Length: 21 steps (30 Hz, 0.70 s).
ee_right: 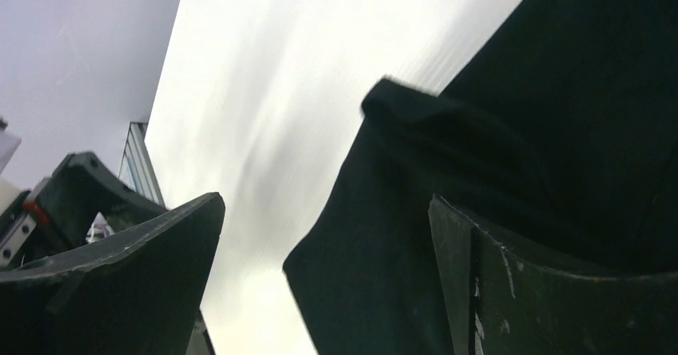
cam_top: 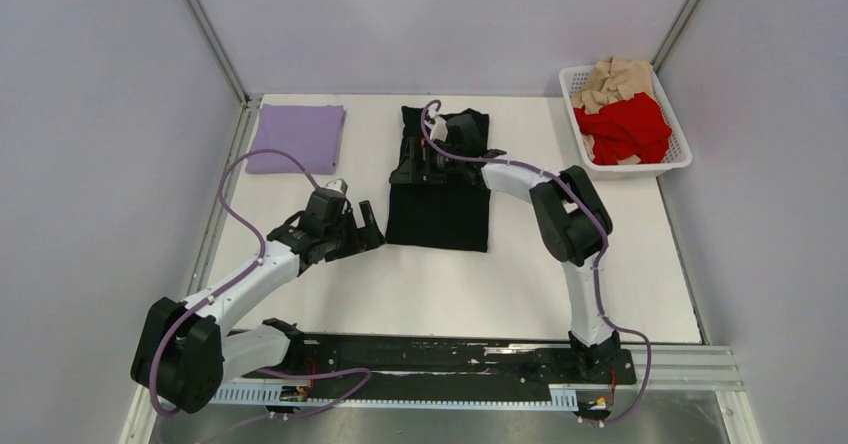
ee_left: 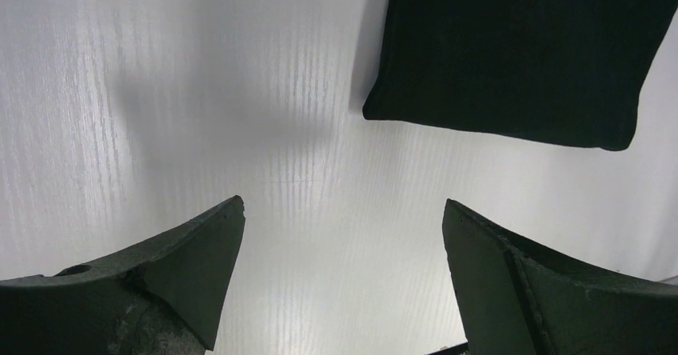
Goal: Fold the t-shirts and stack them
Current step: Fold the folded rectangular tshirt in 1/3 of the way
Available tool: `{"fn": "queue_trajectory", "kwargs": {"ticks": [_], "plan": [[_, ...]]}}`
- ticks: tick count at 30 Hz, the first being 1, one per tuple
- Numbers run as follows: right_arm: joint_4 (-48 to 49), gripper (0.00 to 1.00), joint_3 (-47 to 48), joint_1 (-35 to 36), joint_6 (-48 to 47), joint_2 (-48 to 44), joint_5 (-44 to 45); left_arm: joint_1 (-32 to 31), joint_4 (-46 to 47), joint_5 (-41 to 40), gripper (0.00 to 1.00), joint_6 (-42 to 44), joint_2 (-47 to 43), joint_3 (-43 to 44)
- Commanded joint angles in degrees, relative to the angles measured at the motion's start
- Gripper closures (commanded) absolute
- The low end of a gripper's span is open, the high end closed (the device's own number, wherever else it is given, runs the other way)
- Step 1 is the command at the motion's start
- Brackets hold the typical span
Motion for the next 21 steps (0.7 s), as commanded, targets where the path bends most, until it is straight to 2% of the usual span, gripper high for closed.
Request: {"fn": "queue_trajectory", "kwargs": {"ticks": [1, 6, 10, 16, 21], "plan": [[3.83, 0.0, 7.02, -1.24, 1.58, 5.67, 0.24, -0.17, 0.97, -0.01, 0.0, -1.09, 0.16, -0.18], [4.82, 0.0, 11.2, -3.48, 4.57, 12.25, 2.45, -0.15, 3.58, 1.05, 0.0, -1.18, 1.64, -0.11], [5.08, 0.0, 10.65, -3.85, 5.13, 11.87, 1.69, -0.17, 5.32, 1.59, 0.0, -1.33, 3.27, 0.23], [2.47, 0.0, 9.07, -3.83, 1.45, 1.11, 1.28, -0.16, 8.79, 1.84, 0.05, -1.61, 6.88, 1.32], [1.01, 0.0, -2.83, -3.93, -0.66, -13.83, 7.15, -0.17, 11.69, 0.64, 0.11, -1.37, 10.62, 3.08]]}}
